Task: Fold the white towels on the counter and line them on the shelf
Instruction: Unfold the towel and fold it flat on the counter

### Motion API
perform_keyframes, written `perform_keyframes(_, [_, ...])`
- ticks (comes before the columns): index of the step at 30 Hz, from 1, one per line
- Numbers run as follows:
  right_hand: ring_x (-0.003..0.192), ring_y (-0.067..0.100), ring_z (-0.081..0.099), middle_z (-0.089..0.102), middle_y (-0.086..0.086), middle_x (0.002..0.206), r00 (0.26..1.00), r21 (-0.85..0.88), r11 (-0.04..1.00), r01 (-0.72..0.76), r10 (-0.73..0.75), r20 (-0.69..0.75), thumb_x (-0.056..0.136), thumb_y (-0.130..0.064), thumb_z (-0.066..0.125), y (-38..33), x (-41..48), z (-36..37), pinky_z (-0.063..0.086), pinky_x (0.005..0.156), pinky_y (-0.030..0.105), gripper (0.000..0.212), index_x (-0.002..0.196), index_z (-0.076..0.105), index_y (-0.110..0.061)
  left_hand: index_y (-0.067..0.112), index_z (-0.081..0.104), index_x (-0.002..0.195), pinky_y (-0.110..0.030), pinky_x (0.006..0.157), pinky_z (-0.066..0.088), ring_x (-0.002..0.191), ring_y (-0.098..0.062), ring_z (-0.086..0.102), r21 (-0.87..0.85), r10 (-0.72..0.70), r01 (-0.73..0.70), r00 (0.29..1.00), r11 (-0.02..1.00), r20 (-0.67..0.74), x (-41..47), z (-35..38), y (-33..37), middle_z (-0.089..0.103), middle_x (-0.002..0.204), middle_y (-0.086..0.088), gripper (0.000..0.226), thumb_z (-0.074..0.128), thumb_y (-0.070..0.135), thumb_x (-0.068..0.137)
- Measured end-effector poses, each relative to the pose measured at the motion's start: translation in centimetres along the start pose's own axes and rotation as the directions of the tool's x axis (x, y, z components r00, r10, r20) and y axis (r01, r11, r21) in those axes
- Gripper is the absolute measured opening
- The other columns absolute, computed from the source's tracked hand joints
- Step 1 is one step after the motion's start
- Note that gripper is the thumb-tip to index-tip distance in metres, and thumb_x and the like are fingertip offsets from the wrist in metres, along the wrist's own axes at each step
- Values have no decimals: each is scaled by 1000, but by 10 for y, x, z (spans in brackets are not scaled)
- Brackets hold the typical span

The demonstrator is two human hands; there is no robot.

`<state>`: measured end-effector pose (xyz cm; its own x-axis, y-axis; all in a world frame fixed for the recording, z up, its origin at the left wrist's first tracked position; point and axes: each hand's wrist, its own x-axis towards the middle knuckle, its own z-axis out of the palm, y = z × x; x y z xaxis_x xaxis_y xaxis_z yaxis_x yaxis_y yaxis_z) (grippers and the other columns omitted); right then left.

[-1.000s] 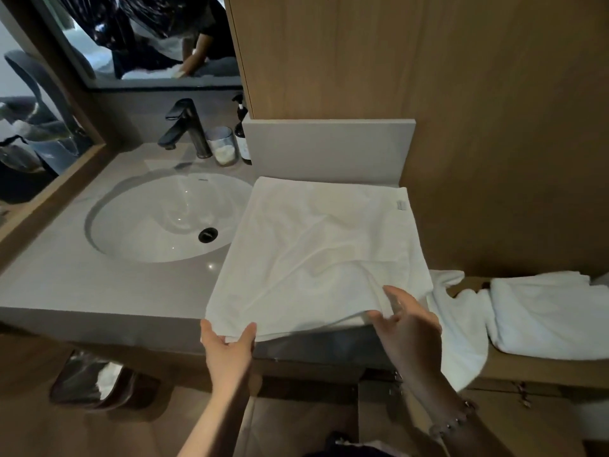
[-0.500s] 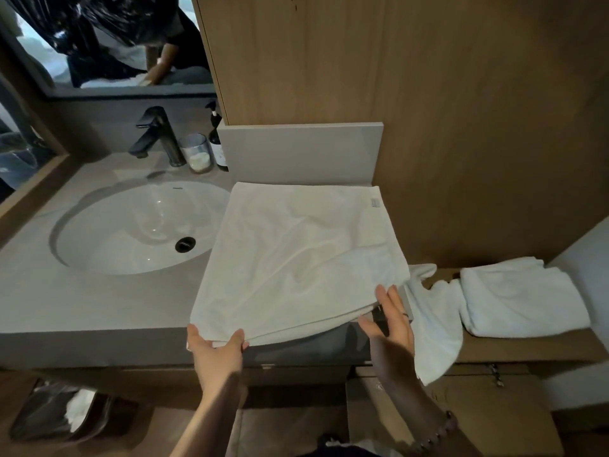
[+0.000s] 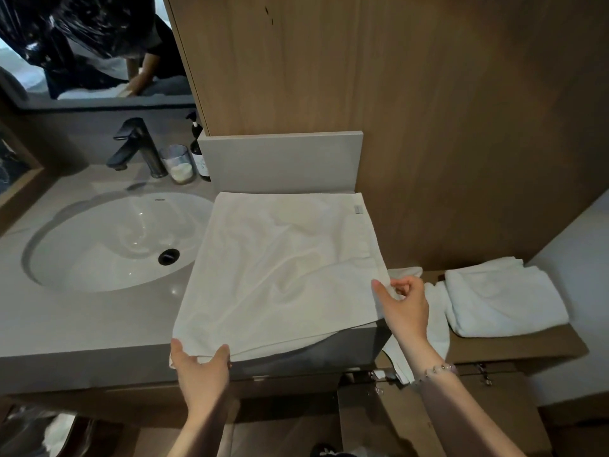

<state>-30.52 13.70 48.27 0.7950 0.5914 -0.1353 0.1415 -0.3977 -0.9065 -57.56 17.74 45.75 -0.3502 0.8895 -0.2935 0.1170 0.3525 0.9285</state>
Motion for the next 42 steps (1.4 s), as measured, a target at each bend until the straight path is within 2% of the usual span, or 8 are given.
perform_keyframes(3, [108, 15, 45, 51, -7, 103, 994, -180, 981, 67, -50, 99, 86, -41, 63, 11, -1, 0, 40, 97, 41, 23, 92, 53, -21, 15, 18, 147, -46, 100, 43, 103, -27, 49, 3, 1, -1, 1000, 1000, 3, -1, 1, 0, 46, 128, -11, 80, 61, -3, 82])
perform_keyframes(5, [103, 13, 46, 53, -7, 98, 987, -234, 965, 120, -89, 136, 87, -41, 60, 14, 0, 0, 38, 91, 35, 23, 87, 59, -18, 17, 18, 147, -47, 101, 43, 101, -26, 49, -1, -13, 13, 1000, 1000, 3, 0, 1, -1, 47, 121, -8, 81, 61, -3, 82])
perform_keyframes(12, [86, 15, 56, 61, 5, 90, 967, 30, 991, 130, -133, 218, 92, -30, 57, -12, 10, -5, 40, 71, 23, 22, 86, 65, -10, 18, 15, 148, -48, 101, 43, 108, -29, 49, -5, -19, 19, 1000, 1000, 7, 2, 1, -2, 44, 122, -5, 83, 62, -1, 83])
perform_keyframes(19, [60, 17, 43, 42, 6, 60, 945, -43, 993, -108, 116, 305, 93, -28, 55, 4, -5, -21, 36, 60, 28, 36, 63, 44, -11, 20, 12, 149, -47, 106, 37, 126, -32, 44, -40, -30, 31, 999, 999, 10, 3, 2, -4, 40, 142, -11, 84, 65, 7, 85])
perform_keyframes(24, [77, 19, 57, 56, 4, 70, 864, 33, 935, -352, 312, 395, 91, -25, 60, 15, -18, -39, 55, 78, 34, 27, 69, 57, -9, 19, 12, 150, -45, 111, 31, 136, -31, 34, -30, -5, 5, 1000, 1000, 2, 0, 1, -5, 33, 149, -9, 82, 65, 12, 87])
perform_keyframes(29, [89, 26, 65, 66, 12, 92, 825, 174, 840, -514, 430, 366, 87, -18, 65, 20, -25, -38, 59, 63, 24, 12, 89, 64, -6, 19, 13, 150, -45, 111, 32, 134, -31, 36, -51, -32, 32, 999, 998, -16, -9, 4, -1, 35, 148, -9, 81, 64, 12, 88])
perform_keyframes(37, [87, 18, 66, 69, 11, 93, 847, 396, 757, -519, 394, 357, 93, -8, 56, 21, -33, -34, 56, 64, 16, 11, 94, 62, 1, 23, 10, 150, -46, 103, 41, 114, -38, 52, 6, -139, 139, 990, 990, -35, -16, 4, 4, 53, 122, -24, 73, 56, 18, 93])
perform_keyframes(42, [92, 23, 67, 69, 16, 96, 849, 427, 741, -519, 387, 359, 93, -7, 54, 27, -34, -40, 57, 63, 18, 11, 88, 59, 1, 15, 14, 150, -43, 99, 41, 99, -24, 48, 27, -105, 106, 994, 994, -21, -19, 1, 9, 51, 102, -5, 75, 59, 10, 91])
